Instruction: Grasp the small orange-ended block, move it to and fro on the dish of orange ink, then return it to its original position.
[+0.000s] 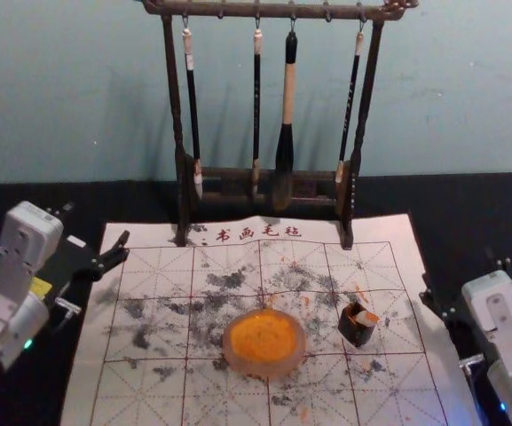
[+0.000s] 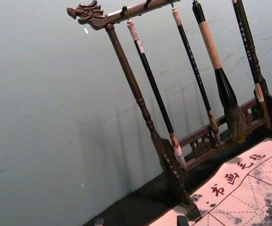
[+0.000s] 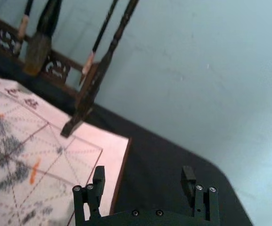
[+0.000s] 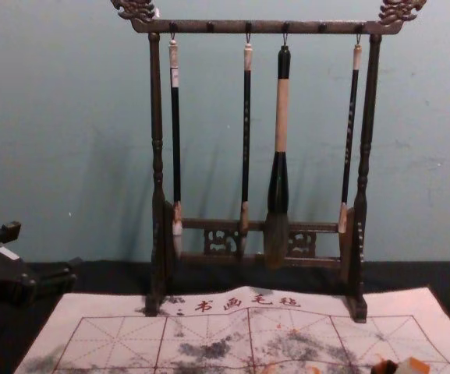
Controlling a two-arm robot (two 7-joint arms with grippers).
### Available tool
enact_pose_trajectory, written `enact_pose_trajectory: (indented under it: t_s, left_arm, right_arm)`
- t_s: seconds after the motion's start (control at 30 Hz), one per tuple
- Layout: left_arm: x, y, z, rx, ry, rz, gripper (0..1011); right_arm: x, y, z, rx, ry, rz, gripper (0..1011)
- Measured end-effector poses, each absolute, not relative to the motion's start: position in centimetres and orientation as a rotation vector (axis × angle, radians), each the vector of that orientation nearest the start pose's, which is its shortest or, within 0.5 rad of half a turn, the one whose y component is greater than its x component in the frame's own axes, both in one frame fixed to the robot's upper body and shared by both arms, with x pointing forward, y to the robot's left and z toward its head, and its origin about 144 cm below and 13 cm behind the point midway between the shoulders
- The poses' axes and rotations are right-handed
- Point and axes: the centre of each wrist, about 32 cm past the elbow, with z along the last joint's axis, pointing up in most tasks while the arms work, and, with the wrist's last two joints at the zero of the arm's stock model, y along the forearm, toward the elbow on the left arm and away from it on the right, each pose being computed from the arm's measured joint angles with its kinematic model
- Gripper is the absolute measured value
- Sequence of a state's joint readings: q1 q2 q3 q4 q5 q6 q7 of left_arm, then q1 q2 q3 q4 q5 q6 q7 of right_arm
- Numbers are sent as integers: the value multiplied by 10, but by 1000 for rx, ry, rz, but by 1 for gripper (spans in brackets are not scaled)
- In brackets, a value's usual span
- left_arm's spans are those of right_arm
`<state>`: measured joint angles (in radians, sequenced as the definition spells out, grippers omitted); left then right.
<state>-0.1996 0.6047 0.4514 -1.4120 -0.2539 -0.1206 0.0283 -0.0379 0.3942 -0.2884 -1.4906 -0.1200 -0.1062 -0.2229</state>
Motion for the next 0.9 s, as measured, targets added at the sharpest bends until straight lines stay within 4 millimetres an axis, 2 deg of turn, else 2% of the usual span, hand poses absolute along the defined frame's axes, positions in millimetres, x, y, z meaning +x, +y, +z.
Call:
enact_pose_trajectory:
  t_s: [0.2, 0.9]
  left_arm:
    - [489, 310, 1140, 305, -285, 1248, 1001]
    - [489, 310, 1140, 305, -285, 1248, 1001]
  right_arm:
    - [433, -267, 1088, -387, -331, -1471, 1002]
    - [432, -266, 1089, -388, -342, -1462, 1000]
